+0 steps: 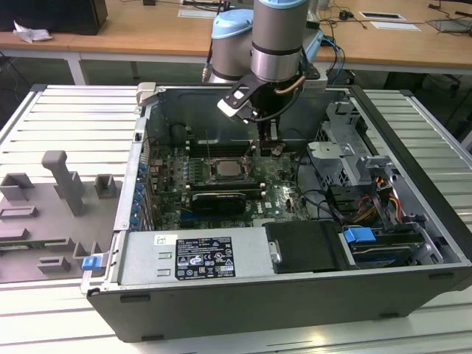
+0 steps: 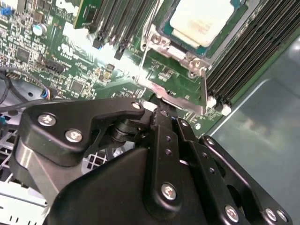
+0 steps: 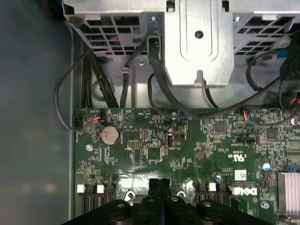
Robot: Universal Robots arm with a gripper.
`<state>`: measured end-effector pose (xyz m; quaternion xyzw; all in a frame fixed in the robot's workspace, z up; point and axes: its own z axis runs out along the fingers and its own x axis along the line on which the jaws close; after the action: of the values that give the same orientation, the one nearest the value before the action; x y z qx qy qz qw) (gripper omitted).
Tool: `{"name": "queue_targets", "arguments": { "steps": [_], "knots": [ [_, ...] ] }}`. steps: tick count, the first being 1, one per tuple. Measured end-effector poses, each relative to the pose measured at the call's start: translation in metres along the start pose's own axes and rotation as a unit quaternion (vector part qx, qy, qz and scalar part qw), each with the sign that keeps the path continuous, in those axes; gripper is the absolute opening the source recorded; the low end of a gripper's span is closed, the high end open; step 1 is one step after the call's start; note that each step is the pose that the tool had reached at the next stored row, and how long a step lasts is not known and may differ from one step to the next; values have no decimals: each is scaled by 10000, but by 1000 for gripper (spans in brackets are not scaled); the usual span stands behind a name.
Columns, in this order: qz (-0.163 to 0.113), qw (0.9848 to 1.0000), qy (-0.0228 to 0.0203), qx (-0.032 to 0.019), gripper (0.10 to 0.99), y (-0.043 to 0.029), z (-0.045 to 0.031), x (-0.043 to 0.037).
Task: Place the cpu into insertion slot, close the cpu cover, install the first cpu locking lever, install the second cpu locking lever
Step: 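Close the cpu cover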
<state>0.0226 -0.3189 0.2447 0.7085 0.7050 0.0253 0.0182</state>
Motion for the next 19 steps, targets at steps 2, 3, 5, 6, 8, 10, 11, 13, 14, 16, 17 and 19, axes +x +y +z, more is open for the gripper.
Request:
{"name": "queue_targets", "arguments": {
  "steps": [2,3,5,6,8,10,11,13,14,16,17,19],
  "knots": [
    [0,10000,0,0,106,-33,-1,0],
    [1,10000,0,0,106,-47,-1,0],
    [0,10000,0,0,106,-69,0,0],
    [0,10000,0,0,106,-72,0,0],
    [0,10000,0,0,106,-76,1,0],
    [0,10000,0,0,106,-79,4,0],
    [0,10000,0,0,106,-81,5,0],
    [0,10000,0,0,106,-83,8,0],
    [-1,10000,0,0,106,-84,9,0],
    [0,10000,0,0,106,-86,11,0],
    [0,10000,0,0,106,-87,11,0],
    [1,10000,0,0,106,-91,11,-1]
  ]
}}
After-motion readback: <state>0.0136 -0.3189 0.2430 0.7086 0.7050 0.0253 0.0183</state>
